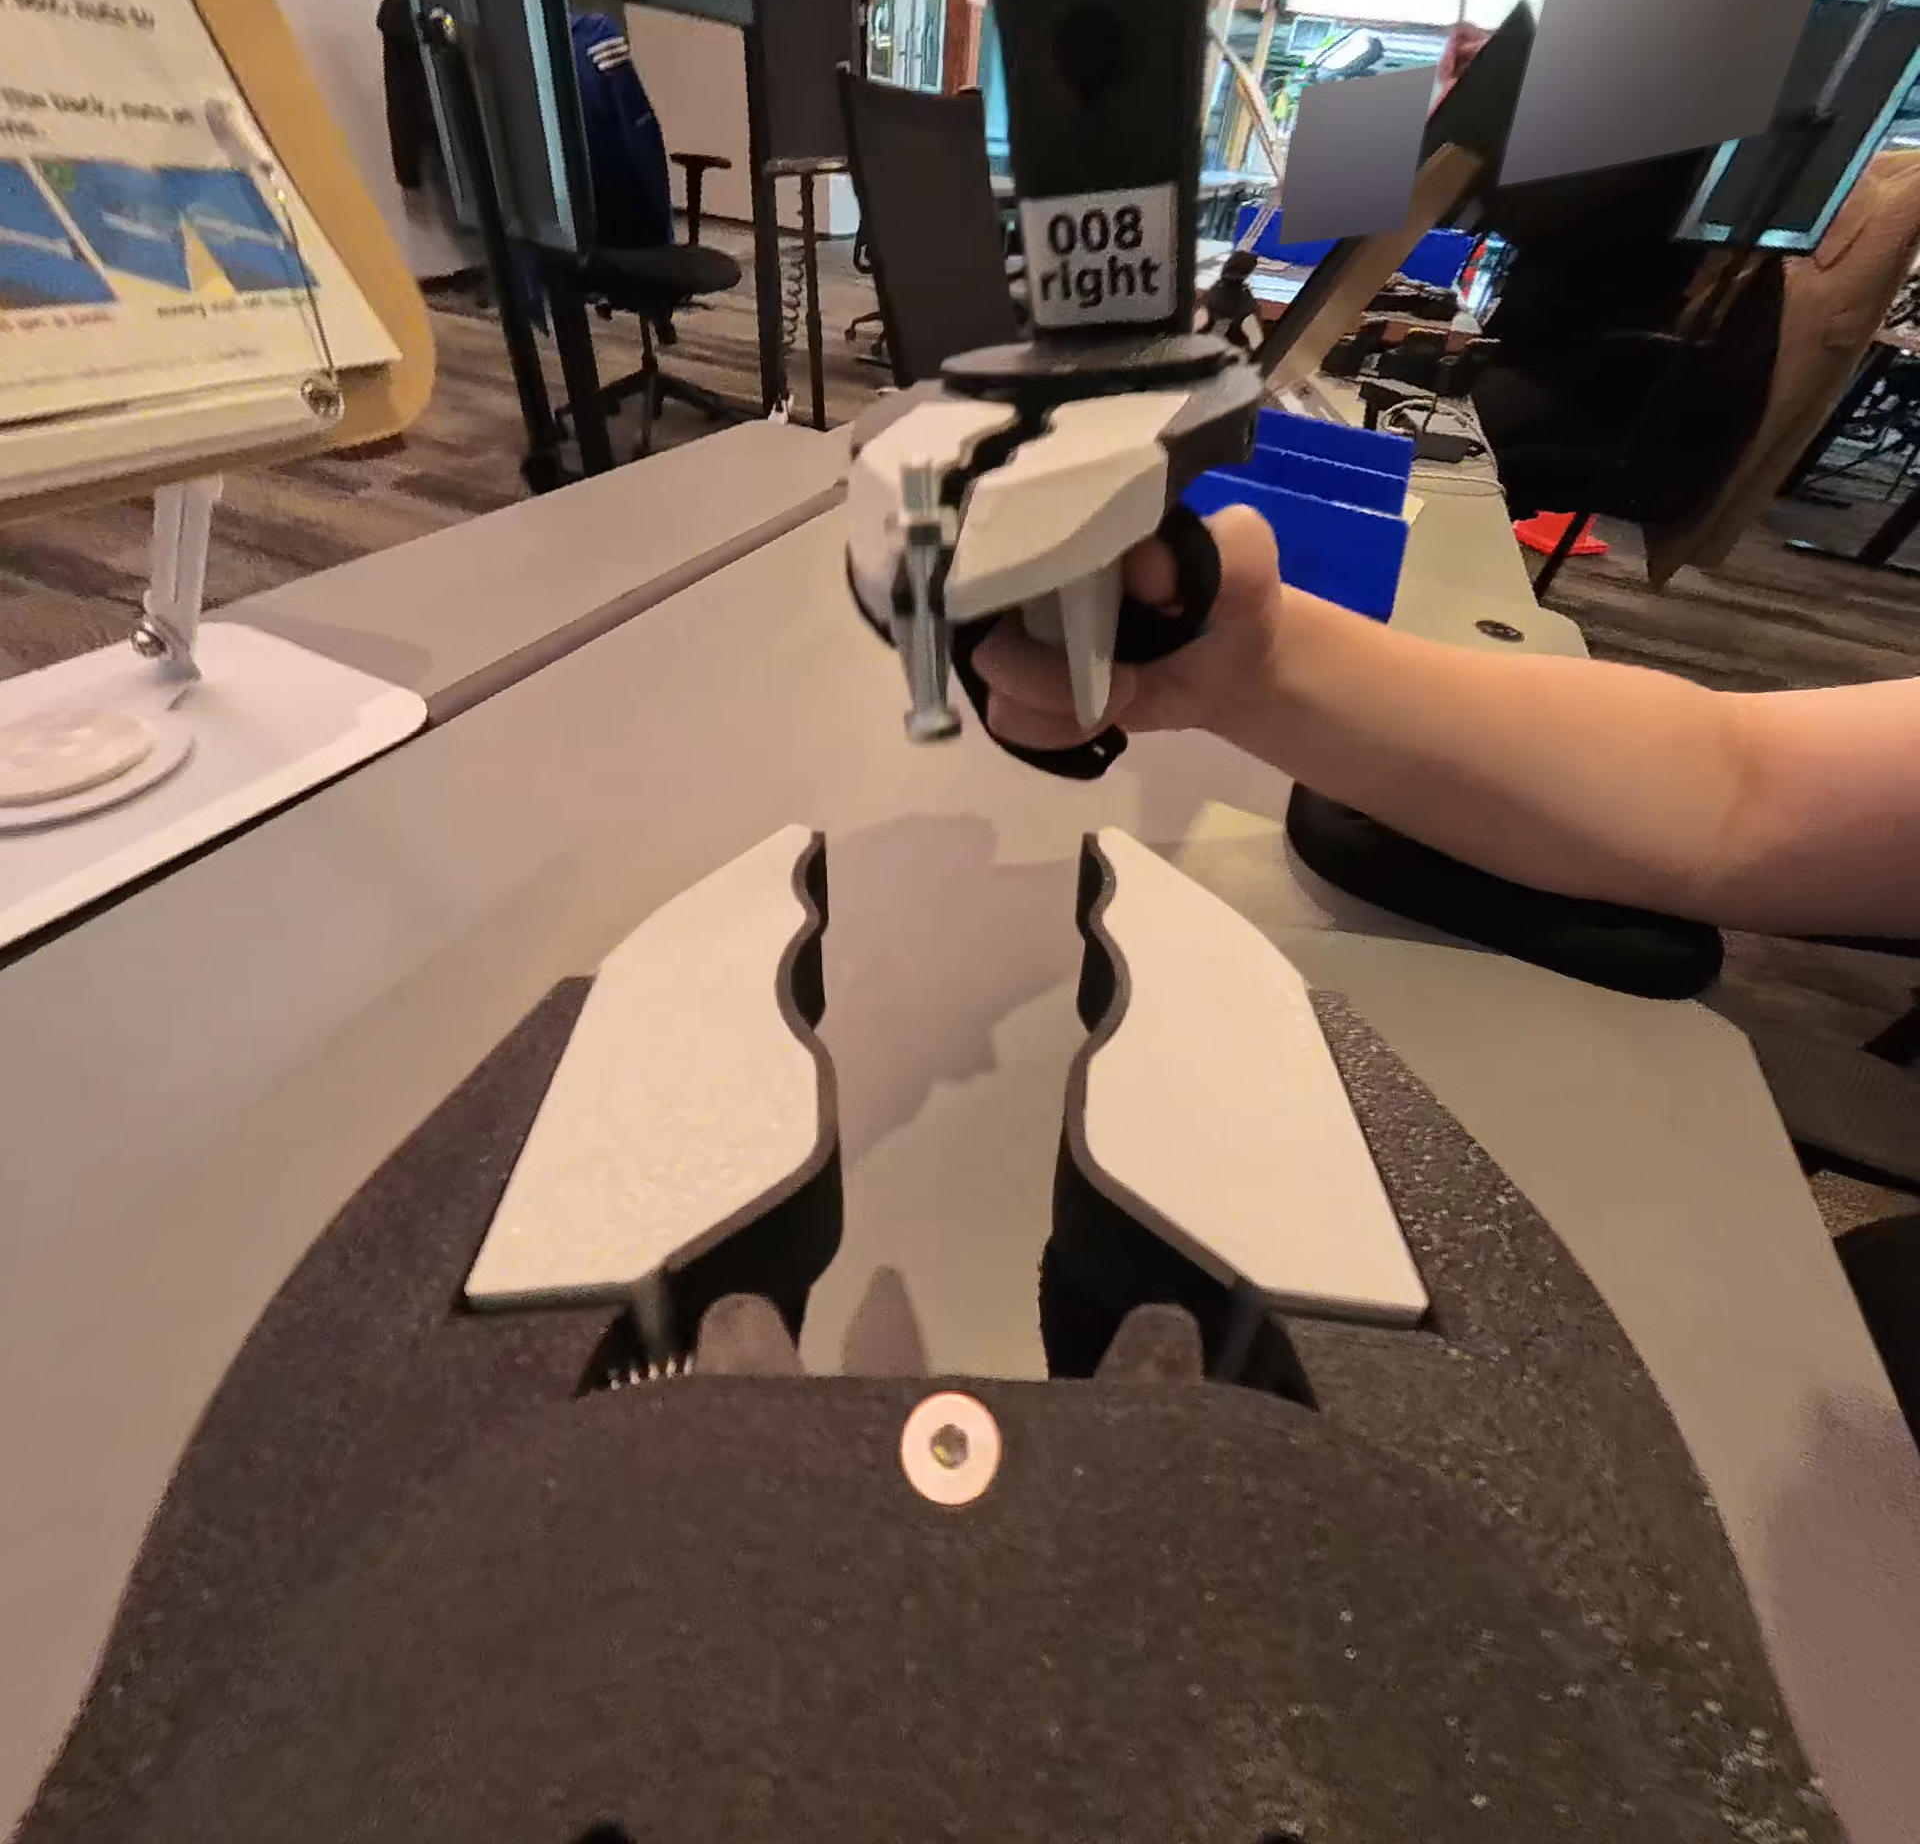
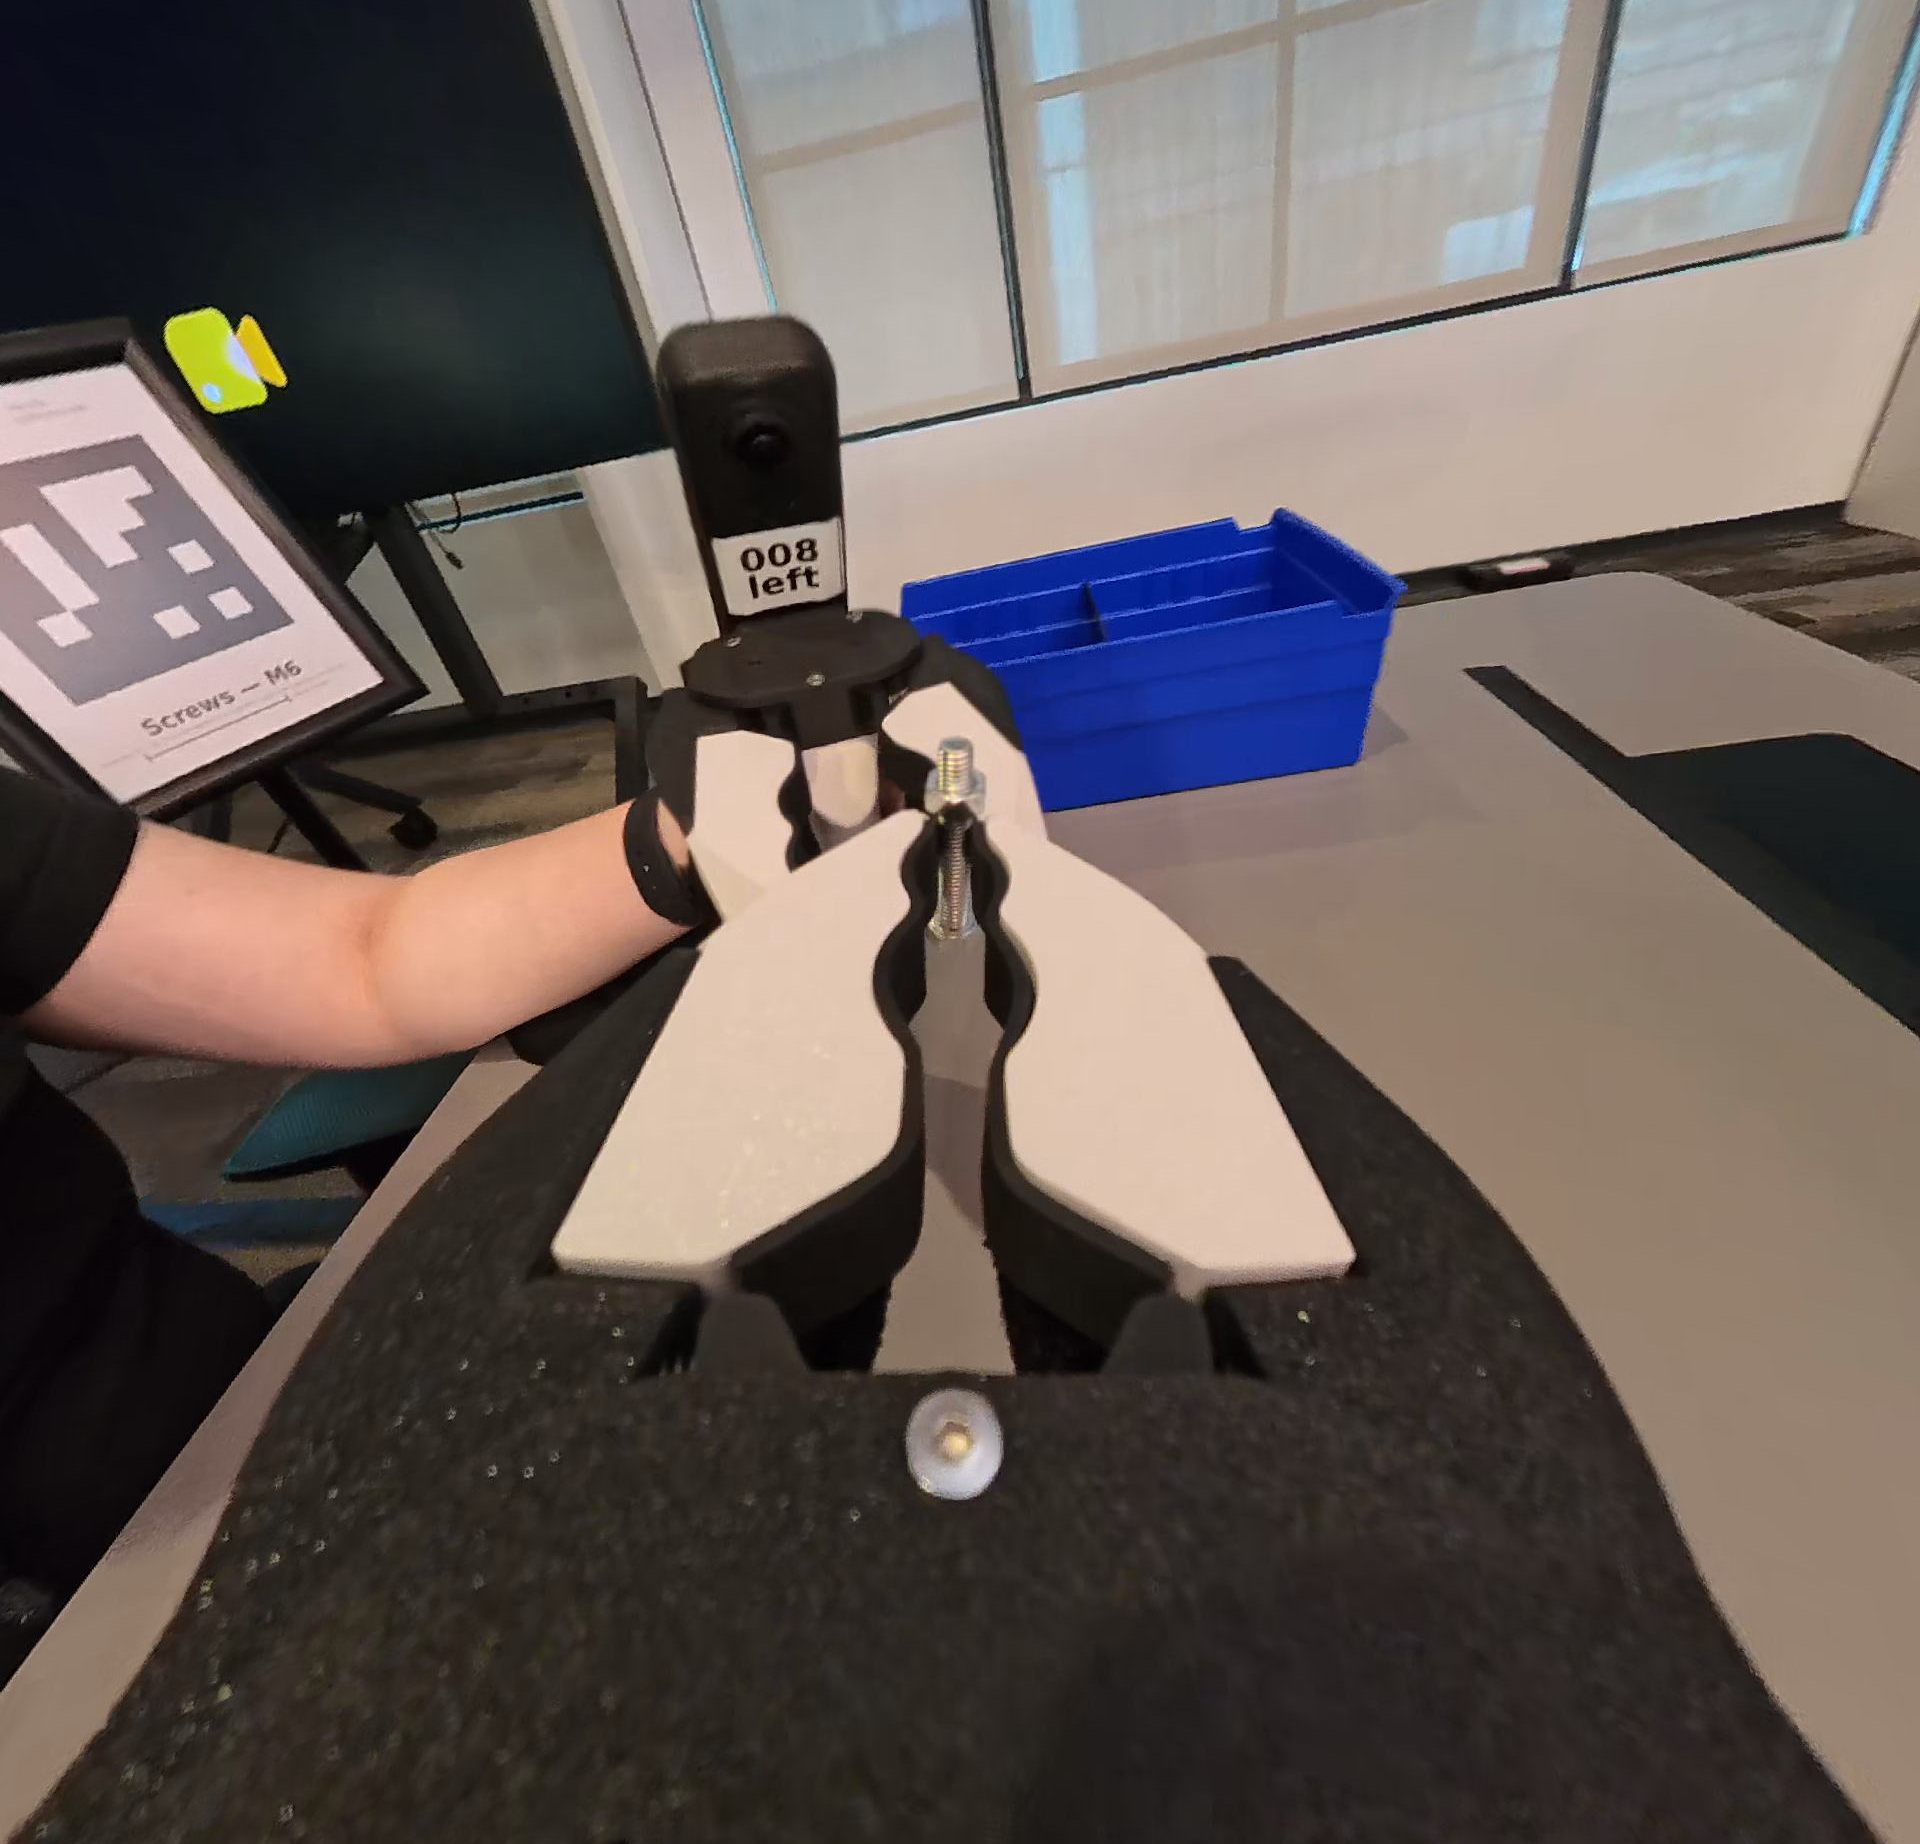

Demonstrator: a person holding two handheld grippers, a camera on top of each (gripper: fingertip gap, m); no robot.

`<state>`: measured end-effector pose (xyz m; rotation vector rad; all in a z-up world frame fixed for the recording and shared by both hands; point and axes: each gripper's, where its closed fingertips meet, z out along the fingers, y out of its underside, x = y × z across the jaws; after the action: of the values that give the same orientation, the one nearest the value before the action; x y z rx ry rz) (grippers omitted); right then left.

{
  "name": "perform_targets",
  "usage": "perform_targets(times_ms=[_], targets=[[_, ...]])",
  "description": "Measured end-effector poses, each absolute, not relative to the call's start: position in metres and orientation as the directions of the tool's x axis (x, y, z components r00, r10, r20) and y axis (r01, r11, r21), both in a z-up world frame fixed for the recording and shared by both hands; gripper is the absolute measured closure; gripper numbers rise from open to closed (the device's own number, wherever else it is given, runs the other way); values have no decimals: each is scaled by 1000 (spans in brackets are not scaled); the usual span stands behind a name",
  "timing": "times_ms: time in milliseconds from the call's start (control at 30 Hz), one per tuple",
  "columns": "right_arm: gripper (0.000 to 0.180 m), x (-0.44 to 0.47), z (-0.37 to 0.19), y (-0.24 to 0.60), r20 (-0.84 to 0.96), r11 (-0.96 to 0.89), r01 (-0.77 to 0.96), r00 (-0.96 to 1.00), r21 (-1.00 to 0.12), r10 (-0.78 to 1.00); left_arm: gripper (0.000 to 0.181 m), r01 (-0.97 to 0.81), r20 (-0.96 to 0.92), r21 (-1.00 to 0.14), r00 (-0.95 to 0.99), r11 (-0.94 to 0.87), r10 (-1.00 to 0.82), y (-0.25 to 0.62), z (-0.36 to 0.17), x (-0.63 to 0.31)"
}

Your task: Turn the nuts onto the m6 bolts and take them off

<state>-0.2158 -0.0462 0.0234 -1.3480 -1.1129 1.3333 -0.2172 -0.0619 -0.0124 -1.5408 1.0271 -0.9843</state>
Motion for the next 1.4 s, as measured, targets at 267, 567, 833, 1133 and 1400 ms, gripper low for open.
perform_targets(times_ms=[267,567,833,1133,1400], targets=[[175,-144,105,-45,-54,-61,20,243,-998,969,143,-211,90,-963,334,-167,-938,-56,-33,-215],[174,142,89,-45,44,-516,330,871,-790,489,147,-283,64,-945,330,-163,-942,-58,-44,-204],[174,291,-83,-26,-157,-940,107,974,-324,165,149,-274,96,-941,346,-199,-933,-50,-42,-196],[174,331,-124,2,-98,-977,103,988,-184,122,149,-366,53,-911,354,-190,-934,-55,-62,-200],[174,333,-137,7,-87,-978,168,980,-123,180,150,-334,60,-922,380,-197,-923,-50,-53,-204]])
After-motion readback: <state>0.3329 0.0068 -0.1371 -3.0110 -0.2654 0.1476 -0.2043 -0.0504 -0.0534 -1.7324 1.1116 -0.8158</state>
